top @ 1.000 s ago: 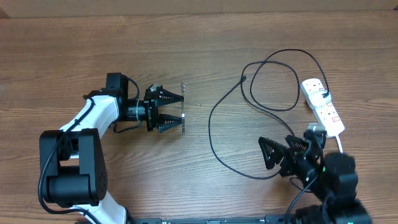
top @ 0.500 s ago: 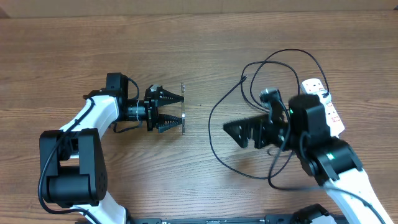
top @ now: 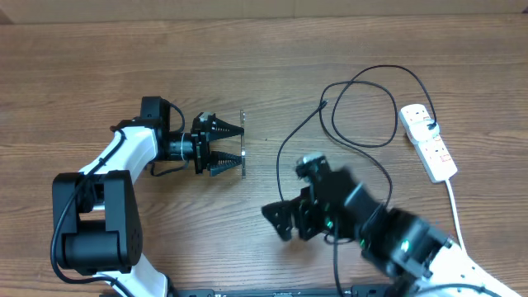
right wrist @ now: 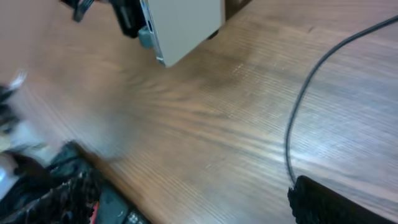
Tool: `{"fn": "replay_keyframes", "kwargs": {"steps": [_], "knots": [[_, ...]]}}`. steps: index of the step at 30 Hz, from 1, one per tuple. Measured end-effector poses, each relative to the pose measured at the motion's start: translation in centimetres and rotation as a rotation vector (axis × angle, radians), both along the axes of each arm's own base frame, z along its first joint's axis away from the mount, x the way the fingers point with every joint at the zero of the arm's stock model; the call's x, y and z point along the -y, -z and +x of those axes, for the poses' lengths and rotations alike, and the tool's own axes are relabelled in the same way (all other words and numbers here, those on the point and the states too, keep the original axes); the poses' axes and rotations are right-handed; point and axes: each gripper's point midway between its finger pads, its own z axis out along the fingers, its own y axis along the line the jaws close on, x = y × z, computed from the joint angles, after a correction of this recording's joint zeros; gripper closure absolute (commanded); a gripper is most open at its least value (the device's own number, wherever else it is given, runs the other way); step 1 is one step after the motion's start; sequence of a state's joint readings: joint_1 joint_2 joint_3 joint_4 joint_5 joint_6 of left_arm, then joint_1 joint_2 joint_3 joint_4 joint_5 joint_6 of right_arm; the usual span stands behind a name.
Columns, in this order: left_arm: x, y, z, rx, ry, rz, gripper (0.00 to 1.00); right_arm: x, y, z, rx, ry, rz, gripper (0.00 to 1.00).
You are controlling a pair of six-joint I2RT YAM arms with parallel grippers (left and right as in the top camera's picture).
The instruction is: Plug charger to phone and switch on socket
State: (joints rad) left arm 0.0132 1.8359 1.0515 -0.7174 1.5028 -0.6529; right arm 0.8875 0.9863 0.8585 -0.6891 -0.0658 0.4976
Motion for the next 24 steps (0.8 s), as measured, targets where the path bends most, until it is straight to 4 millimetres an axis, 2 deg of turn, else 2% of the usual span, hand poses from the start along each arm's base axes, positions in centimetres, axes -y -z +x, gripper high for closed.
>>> {"fn": "replay_keyframes", "kwargs": {"steps": [2,7,13,24], "knots": [[0.0,0.0,0.0,0.000,0.000,0.000,0.77,-0.5,-0.4,0.3,0.076,0.060,-0.025,0.00],[0.0,0.0,0.0,0.000,0.000,0.000,0.77,-2.3,-1.4,2.5,0.237,0.199,-0.024,0.00],[0.0,0.0,0.0,0.000,0.000,0.000,0.77,-4.0,0.3,5.1,0.294,0.287,-0.060,0.00],[0.0,0.0,0.0,0.000,0.000,0.000,0.77,-6.7,-0.8,7.2,0.395,0.299,0.011,0.15]]}}
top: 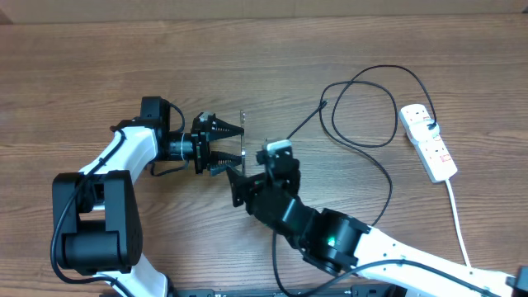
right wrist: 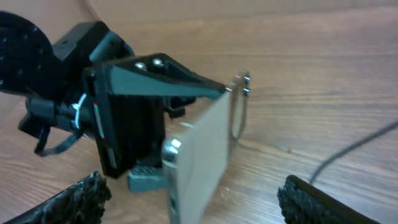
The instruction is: Plug charger to phone and switch on socket
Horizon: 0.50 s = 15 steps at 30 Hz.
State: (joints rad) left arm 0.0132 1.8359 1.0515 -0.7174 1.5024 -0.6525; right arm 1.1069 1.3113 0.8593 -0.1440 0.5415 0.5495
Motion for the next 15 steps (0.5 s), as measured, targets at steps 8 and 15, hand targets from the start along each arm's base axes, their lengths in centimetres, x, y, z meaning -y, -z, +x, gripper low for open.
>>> {"fn": "replay_keyframes", "kwargs": {"steps": [8,15], "knots": [[0.0,0.1,0.0,0.000,0.000,0.007,0.77,-1.2,3.4,0.9,0.036,-0.043,-0.162,0.27],[0.0,0.3,0.0,0.000,-0.001,0.017,0.77,-1.5,2.3,1.5,0.097,-0.043,-0.163,0.38]]}}
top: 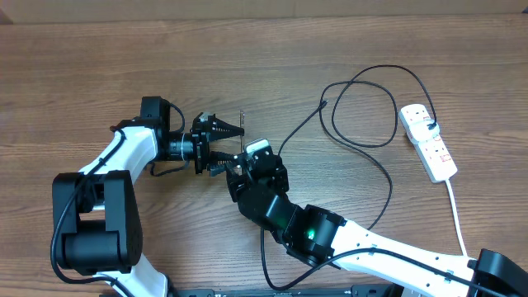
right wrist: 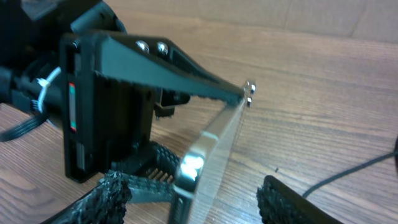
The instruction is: Plug charger to phone and switch on socket
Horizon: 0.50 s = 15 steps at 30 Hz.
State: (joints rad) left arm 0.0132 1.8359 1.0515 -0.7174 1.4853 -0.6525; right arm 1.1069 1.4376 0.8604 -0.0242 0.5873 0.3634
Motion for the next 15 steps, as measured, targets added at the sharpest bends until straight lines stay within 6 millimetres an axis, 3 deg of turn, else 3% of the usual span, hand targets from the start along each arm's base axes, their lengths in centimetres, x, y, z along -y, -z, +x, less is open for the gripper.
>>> {"fn": "replay_keyframes", "kwargs": {"steps": [5,15], "knots": [[0.0,0.0,0.0,0.000,0.000,0.002,0.78,-0.2,-0.3,0.1,0.023,-0.014,-0.008,0.45],[0.0,0.1,0.0,0.000,0.000,0.005,0.77,-0.5,1.3,0.2,0.013,-0.023,-0.061,0.67]]}}
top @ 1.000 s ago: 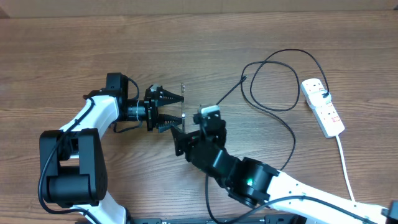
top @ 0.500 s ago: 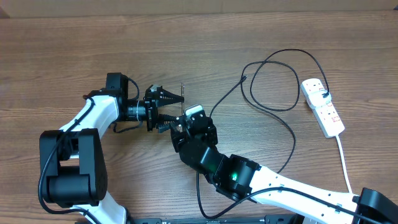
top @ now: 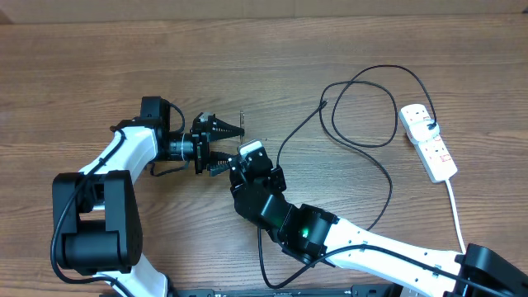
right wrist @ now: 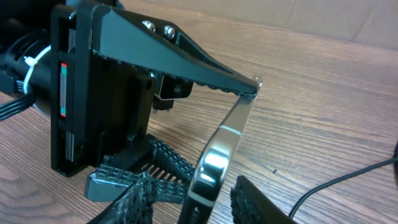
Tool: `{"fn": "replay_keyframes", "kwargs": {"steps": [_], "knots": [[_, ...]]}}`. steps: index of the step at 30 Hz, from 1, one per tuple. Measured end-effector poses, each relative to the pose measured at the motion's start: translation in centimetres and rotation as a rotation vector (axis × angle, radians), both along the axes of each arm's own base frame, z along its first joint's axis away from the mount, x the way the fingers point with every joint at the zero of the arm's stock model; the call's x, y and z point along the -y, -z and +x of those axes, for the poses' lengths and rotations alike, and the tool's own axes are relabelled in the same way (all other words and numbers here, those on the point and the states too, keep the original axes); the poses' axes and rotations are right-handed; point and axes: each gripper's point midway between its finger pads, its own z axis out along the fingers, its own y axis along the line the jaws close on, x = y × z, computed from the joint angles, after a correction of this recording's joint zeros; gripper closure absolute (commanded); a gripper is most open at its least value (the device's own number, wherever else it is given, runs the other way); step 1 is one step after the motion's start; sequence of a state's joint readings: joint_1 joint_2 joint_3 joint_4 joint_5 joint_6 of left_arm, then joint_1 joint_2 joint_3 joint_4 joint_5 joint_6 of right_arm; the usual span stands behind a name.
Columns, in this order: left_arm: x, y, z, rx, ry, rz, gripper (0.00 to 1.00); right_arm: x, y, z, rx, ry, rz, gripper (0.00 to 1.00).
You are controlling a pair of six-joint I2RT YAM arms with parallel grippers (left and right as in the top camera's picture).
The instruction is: Plug charger to phone and switch on socket
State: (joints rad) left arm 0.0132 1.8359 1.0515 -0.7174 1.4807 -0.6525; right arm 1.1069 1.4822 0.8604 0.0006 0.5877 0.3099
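The phone (top: pixel 242 122) stands on edge on the wooden table, with my left gripper (top: pixel 238 142) shut on it, one black finger (right wrist: pixel 186 62) along its top. My right gripper (top: pixel 245 153) has come in at the phone's near end. In the right wrist view the phone (right wrist: pixel 231 127) rises between the right gripper's (right wrist: pixel 196 198) textured fingers, which flank it with small gaps on both sides. The black charger cable (top: pixel 363 142) lies in loops on the right, its free end (top: pixel 323 105) away from the phone. The white socket strip (top: pixel 427 140) lies at the far right.
The cable loops spread over the table between the phone and the socket strip, and one strand (right wrist: pixel 348 180) runs close behind my right gripper. The strip's white lead (top: pixel 455 214) trails toward the front edge.
My right gripper has moved slightly further onto the phone's end, and its fingers stand closer together around it. The left gripper, the cable and the socket strip have not moved.
My right arm was first at the front right, far from the phone in my left gripper. Then it was beside the phone with its fingers wide apart. Later they straddled the phone's end, and now they sit narrowly around it.
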Motion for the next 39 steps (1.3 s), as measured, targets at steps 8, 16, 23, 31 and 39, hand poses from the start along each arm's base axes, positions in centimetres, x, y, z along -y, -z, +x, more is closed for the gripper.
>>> {"fn": "replay_keyframes", "kwargs": {"steps": [8,16,23,31,39], "knots": [[-0.3,0.0,0.2,0.003,-0.009,-0.001,0.77,0.3,-0.1,0.2,0.006,0.021,-0.002,0.85],[-0.4,-0.2,0.3,0.008,-0.014,-0.012,0.76,0.8,0.0,0.4,0.007,0.051,-0.001,0.91],[-0.3,-0.2,0.2,-0.003,-0.011,-0.011,0.31,0.8,0.0,0.5,0.007,0.051,-0.020,0.94],[-0.2,0.3,0.2,-0.007,-0.009,0.016,0.18,0.7,-0.9,1.0,0.028,0.053,-0.023,0.96],[-0.3,0.3,0.9,0.044,-0.013,0.026,0.02,1.3,-0.8,1.8,0.014,0.070,-0.020,0.96]]}}
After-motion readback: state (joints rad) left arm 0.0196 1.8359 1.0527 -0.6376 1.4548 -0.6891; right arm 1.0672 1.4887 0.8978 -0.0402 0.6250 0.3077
